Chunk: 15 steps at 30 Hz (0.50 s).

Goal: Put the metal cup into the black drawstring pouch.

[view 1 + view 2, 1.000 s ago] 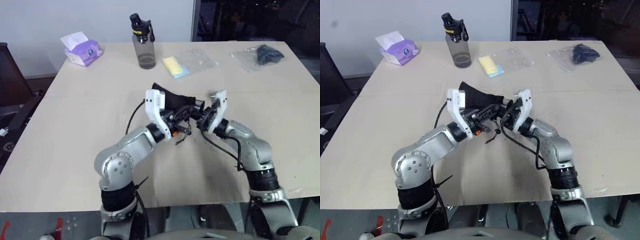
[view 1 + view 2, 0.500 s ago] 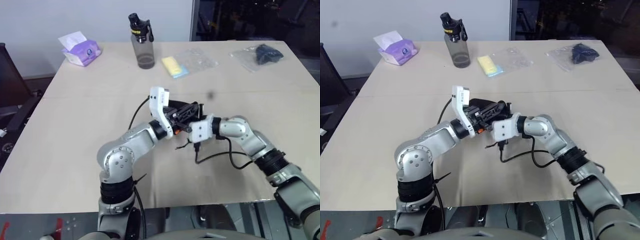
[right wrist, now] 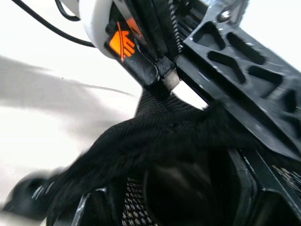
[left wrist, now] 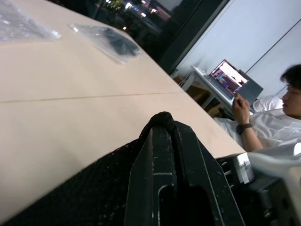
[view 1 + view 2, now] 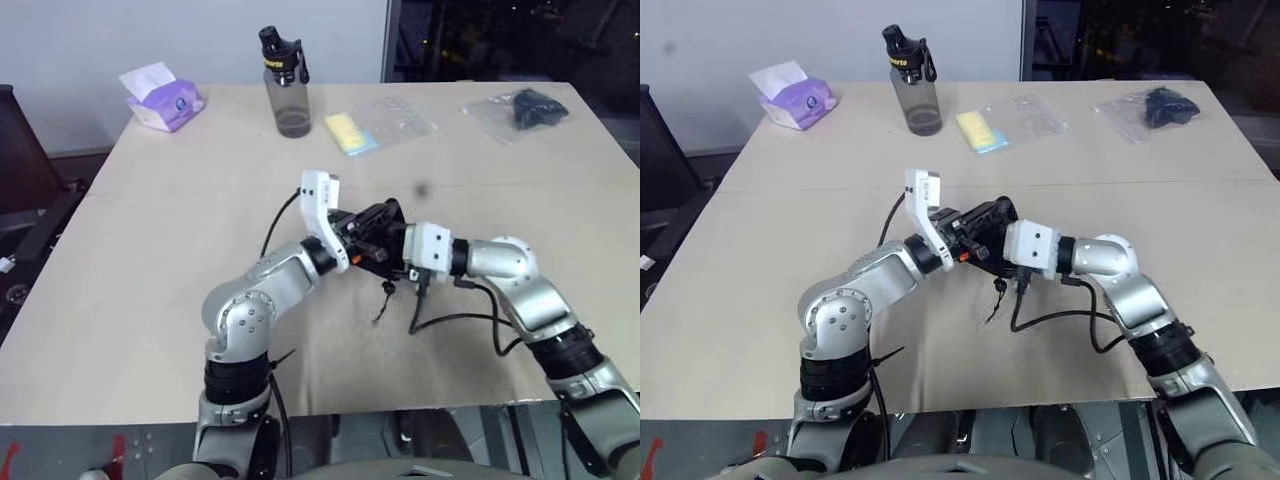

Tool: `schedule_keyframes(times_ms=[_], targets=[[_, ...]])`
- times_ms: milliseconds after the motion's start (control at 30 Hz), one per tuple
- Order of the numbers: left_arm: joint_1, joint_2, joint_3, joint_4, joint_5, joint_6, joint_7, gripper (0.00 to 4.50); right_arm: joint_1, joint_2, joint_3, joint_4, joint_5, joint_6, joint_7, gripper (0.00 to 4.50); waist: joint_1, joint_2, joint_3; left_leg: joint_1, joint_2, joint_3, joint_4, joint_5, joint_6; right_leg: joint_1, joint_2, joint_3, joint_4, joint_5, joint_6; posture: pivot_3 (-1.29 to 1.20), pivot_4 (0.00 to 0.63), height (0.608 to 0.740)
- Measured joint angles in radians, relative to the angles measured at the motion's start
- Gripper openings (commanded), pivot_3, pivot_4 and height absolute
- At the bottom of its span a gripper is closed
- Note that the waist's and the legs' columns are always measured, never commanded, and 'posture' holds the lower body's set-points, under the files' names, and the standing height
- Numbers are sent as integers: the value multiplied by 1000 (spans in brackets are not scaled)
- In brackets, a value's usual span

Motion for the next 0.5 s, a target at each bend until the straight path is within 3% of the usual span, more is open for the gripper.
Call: schedule_keyframes(times_ms=[267,367,500], targets=[[-11,8,9,35,15,-38,2,0,15,-25,-201,-13,158,-30,23,2621,0,0,0,0,0,0,0,0,0,0,0,0,0,0,0,0,150,740],[-12,7,5,41,19,-46,1,0,47,-25,-248,-17,271,76,25,2621,1,0,0,0,0,0,0,0,0,0,0,0,0,0,0,0,150,740],[-13,-8,-1,62,29,-66,2,0,114,-53,-263,-101,510,380,19,2621,3,0,0,0,1,0,0,0,0,0,0,0,0,0,0,0,150,740]])
